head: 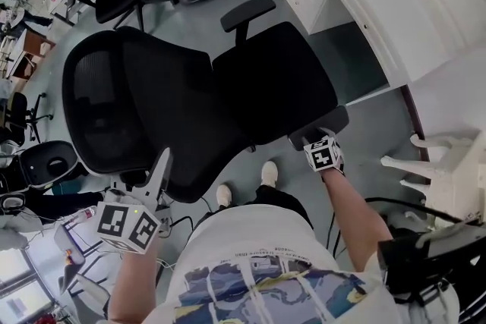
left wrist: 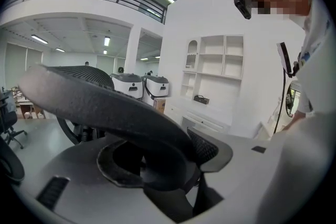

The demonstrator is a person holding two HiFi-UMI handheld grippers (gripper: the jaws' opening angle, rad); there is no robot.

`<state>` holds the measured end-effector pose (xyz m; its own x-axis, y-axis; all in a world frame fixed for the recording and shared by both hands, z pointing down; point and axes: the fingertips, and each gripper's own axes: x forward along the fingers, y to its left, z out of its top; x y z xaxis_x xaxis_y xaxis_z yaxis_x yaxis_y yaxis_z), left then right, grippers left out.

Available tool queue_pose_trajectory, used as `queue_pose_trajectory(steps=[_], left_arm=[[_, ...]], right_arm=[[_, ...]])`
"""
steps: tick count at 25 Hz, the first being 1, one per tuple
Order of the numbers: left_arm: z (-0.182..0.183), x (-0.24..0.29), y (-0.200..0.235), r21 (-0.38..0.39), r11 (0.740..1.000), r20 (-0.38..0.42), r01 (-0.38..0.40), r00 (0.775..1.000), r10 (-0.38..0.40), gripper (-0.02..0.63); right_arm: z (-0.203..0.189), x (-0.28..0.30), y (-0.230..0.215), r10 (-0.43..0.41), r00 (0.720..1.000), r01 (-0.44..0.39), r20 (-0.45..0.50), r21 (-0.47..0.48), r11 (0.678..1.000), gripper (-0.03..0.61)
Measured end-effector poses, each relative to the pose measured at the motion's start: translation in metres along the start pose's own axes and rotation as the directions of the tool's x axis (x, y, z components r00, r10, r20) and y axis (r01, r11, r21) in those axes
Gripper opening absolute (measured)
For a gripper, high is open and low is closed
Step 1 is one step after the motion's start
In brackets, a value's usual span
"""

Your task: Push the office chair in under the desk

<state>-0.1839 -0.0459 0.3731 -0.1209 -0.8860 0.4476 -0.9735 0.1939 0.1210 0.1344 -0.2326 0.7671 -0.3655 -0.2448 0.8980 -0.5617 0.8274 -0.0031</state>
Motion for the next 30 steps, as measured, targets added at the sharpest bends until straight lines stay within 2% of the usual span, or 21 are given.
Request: queue_pose_trajectory(steps=[30], left_arm=[[0.046,0.111,-0.07,0.008,0.998,-0.014,0.067,0.998,-0.067,0.267]], right_arm=[[0.019,0.009,-0.129,-0.022,0.999,0.019,0.046,0.073,0.997,0.252]])
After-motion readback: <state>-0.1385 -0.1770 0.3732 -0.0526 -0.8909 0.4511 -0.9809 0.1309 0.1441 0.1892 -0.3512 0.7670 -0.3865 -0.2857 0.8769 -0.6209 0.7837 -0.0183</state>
